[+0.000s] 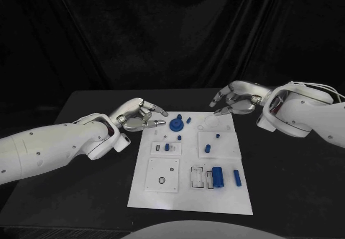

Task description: Assemble the parts on the task board

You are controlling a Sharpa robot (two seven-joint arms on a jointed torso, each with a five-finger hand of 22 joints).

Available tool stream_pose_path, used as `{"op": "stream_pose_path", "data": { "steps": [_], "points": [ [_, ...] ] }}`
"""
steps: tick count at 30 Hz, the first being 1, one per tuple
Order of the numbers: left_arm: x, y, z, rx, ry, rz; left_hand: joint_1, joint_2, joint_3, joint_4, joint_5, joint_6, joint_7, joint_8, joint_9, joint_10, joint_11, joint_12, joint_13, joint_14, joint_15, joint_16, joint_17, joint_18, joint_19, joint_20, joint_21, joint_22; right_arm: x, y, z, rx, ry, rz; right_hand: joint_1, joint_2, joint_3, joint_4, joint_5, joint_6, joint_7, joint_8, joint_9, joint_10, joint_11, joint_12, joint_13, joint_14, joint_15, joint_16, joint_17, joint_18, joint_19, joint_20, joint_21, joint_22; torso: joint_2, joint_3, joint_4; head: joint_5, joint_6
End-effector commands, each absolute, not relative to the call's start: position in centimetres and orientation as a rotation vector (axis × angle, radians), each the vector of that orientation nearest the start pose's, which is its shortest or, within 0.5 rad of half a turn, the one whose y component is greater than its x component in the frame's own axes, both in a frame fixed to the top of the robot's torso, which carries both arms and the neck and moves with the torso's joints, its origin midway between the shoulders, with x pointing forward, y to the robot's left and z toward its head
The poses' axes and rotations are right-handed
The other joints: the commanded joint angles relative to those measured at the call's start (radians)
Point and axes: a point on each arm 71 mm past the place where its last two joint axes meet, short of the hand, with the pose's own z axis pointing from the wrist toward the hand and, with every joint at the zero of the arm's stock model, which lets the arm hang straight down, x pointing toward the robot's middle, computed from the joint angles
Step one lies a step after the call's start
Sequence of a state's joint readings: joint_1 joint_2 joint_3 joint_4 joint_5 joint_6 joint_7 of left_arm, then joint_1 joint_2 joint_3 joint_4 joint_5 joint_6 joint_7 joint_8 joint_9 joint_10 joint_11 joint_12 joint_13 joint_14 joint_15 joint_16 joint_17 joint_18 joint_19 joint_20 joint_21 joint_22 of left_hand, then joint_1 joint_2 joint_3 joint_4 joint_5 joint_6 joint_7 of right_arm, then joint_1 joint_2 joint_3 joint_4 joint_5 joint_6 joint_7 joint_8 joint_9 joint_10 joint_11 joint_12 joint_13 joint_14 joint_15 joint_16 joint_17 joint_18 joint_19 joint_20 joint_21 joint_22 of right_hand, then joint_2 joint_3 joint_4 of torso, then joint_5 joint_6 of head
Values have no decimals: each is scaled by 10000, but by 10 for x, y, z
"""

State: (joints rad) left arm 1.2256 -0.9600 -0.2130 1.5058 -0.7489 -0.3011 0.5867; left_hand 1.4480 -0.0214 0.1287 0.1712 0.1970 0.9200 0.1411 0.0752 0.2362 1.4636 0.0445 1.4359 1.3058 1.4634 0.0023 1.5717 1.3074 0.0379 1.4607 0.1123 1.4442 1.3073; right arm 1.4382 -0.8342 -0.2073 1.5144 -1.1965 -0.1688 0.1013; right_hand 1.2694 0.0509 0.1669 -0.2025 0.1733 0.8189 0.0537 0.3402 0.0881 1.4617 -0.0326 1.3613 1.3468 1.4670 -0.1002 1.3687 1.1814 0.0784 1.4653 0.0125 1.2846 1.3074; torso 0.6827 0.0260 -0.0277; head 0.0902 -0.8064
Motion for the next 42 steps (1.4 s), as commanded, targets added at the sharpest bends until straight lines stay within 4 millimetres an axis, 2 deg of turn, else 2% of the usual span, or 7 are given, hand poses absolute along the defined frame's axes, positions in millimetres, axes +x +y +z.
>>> {"op": "stream_pose_path", "data": {
  "steps": [1, 4, 6, 17, 30, 34, 42],
  "points": [
    [455, 251, -207, -602, 15295, -12161, -124, 34, -26, 56, -58, -42, -23, 8, -17, 23, 81, 62, 1677, 1074, -53, -9, 2634, -45, 191, -44, 60, 2194, 500, -186, -144, -4857, 16520, 7649, 85, -108, -21, 142, -147, 166, -27, -170, -48, 87, -169, 44, -531, 445, -75, 66, 46, -142, 210, -91, 57, 1633, 104, -51, 139, -94, 67],
    [457, 251, -208, -202, 15242, -11892, -193, 31, -134, 175, -170, -3, -9, 34, -19, 71, 128, 122, 1718, 1074, -19, -9, 2634, -55, 220, -27, 92, 2206, 508, -183, -155, -5255, 16497, 7426, 89, -190, -76, 266, -282, 253, -41, -296, -90, 97, -170, 53, -521, 442, -91, 73, 52, -152, 222, -97, 82, 1653, 159, -85, 233, -218, 85],
    [457, 251, -207, 322, 15112, -11716, -752, 8, -552, 717, -798, 45, -23, 69, -25, 83, 139, 141, 1728, 1074, 8, -9, 2634, -52, 218, 11, 78, 2202, 513, -179, -163, -5414, 16543, 7311, 90, -219, -97, 314, -329, 274, -39, -346, -106, 102, -170, 63, -506, 443, -91, 80, 64, -154, 224, -98, 84, 1658, 185, -104, 264, -257, 149],
    [457, 253, -208, 899, 15070, -11390, -710, 89, -682, 874, -685, 72, -60, 78, -33, 85, 92, 150, 1737, 1074, -29, -9, 2634, -44, 204, -10, 54, 2194, 527, -166, -177, -5632, 16521, 7171, 233, -236, -56, 499, -39, 380, -56, -659, -180, 101, -184, 59, -505, 437, -102, 82, 54, -156, 229, -108, 75, 1678, 339, -164, 470, -562, 374],
    [456, 253, -209, 926, 15305, -11425, -381, 185, -679, 832, -367, 86, -69, 73, -50, 72, 70, 139, 1733, 1074, -52, -9, 2634, -43, 202, -37, 46, 2193, 538, -156, -185, -5334, 16636, 7222, 198, -317, -76, 827, -33, 217, -31, -1184, -220, 43, -164, -53, -637, 421, -89, 51, -11, -159, 234, -103, 61, 1702, 326, -165, 519, -688, 375],
    [457, 251, -210, 947, 15353, -11470, -350, 201, -677, 831, -330, 90, -68, 74, -52, 61, 70, 125, 1723, 1074, -54, -9, 2634, -42, 199, -39, 41, 2191, 542, -155, -187, -5149, 16664, 7167, 266, -304, -44, 841, -8, 207, -40, -1249, -217, 16, -170, -100, -692, 415, -91, 38, -32, -162, 238, -102, 74, 1711, 316, -174, 502, -638, 207],
    [458, 248, -211, 1012, 15406, -11563, -211, 240, -666, 808, -188, 128, -71, 86, -55, 66, 78, 130, 1728, 1074, -52, -9, 2634, -42, 199, -41, 38, 2191, 549, -155, -190, -4441, 16827, 7310, 507, -323, 76, 863, 263, 118, 18, -1512, -211, -2, -131, -119, -704, 417, -66, 46, -13, -169, 243, -84, 86, 1736, 305, -175, 470, -617, 139]
  ]
}}
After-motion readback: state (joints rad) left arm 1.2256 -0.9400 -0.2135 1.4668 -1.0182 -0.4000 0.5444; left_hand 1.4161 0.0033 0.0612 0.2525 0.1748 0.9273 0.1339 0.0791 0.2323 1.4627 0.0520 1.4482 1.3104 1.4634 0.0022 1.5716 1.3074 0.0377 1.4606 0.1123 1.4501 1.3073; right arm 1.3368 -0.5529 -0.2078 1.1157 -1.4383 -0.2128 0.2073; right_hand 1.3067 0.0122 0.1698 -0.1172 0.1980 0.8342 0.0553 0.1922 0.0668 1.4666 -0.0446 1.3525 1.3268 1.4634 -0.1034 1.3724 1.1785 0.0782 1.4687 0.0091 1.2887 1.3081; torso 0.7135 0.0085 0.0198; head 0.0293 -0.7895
